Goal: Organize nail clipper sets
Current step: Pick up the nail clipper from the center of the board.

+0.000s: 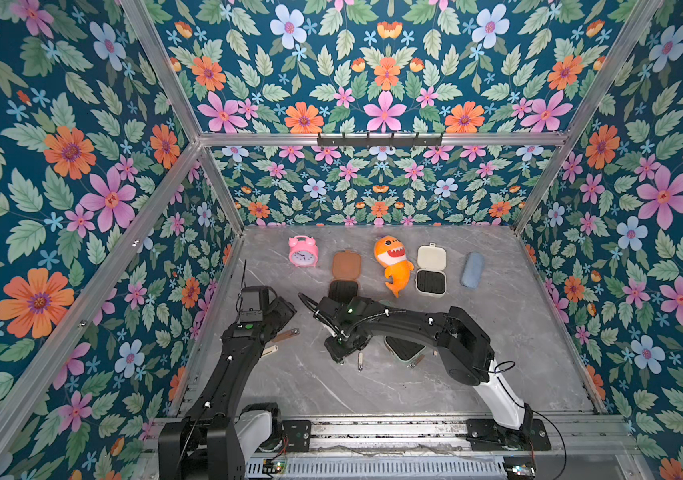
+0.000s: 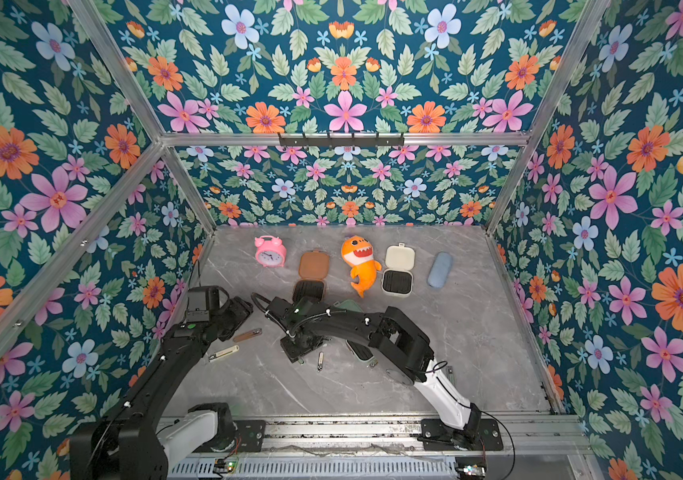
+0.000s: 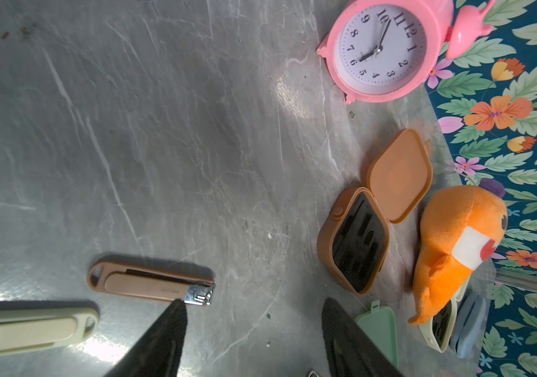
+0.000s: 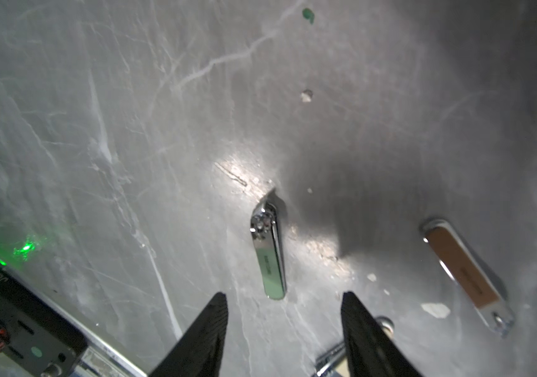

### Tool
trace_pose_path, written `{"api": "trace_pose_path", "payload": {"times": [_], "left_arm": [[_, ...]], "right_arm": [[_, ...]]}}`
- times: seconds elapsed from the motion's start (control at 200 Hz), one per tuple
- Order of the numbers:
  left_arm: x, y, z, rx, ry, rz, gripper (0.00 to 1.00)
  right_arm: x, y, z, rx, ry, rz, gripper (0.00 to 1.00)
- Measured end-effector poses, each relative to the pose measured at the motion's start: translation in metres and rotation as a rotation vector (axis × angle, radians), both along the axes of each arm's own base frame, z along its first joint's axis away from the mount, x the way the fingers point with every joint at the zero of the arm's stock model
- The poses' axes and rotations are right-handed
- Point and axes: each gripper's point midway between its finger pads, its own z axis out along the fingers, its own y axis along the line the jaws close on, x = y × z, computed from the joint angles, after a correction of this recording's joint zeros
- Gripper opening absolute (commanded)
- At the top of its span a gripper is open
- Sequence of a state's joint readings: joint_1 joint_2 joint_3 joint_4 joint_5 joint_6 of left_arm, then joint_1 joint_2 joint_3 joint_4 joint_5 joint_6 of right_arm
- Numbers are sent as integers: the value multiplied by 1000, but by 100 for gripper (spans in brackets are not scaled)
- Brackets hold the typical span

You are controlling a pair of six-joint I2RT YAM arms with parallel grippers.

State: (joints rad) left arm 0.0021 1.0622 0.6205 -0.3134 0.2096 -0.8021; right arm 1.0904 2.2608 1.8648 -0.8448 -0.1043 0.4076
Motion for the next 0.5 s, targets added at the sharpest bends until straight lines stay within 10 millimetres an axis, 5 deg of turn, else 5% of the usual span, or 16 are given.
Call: {"api": "trace_pose_path", "payload": {"times": [0.5], "left_arm": [[-9, 6, -12, -32, 9, 2, 68]], "right_arm": [[17, 15, -20, -55, -36, -14, 24]]}}
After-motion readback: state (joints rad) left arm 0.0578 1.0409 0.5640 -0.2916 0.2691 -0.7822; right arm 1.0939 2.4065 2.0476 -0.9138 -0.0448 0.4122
